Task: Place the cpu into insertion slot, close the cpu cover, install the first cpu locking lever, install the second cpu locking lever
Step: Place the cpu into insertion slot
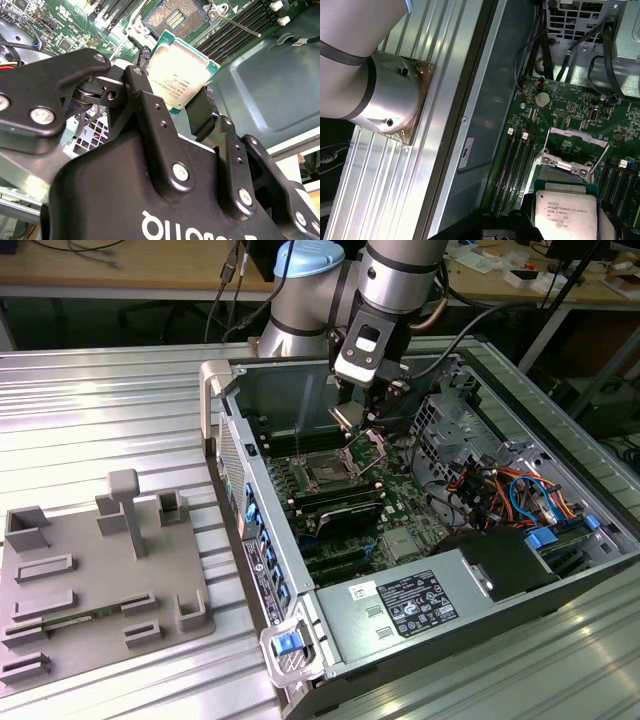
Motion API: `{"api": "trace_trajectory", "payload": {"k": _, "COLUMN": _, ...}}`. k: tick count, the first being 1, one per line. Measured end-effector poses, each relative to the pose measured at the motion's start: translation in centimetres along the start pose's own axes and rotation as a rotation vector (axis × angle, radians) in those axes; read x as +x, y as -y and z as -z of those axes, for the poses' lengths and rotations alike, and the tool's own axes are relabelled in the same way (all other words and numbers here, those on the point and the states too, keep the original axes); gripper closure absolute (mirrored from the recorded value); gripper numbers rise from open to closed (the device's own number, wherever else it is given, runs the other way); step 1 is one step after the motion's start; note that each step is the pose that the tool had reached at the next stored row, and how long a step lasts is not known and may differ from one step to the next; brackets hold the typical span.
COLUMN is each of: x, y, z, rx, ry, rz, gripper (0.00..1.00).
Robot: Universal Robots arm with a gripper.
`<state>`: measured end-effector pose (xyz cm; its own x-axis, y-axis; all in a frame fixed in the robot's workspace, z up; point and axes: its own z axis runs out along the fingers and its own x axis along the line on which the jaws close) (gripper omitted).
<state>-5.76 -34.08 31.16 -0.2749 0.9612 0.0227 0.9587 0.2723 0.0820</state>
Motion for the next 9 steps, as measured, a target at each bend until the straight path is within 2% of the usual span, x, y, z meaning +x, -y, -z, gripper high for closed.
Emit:
{"api": "trace_trajectory", "payload": {"k": 3, "x": 0.00, "y": 0.02, "z": -0.26, "rx": -0.0004, "ry": 0.0013, "rz": -0.015, "gripper": 0.45}}
{"api": "trace_trajectory", "payload": {"k": 9, "x": -0.03, "y": 0.14, "z": -1.75, "rx": -0.0032, "ry": 0.0130, "rz": -0.158, "gripper": 0.45}}
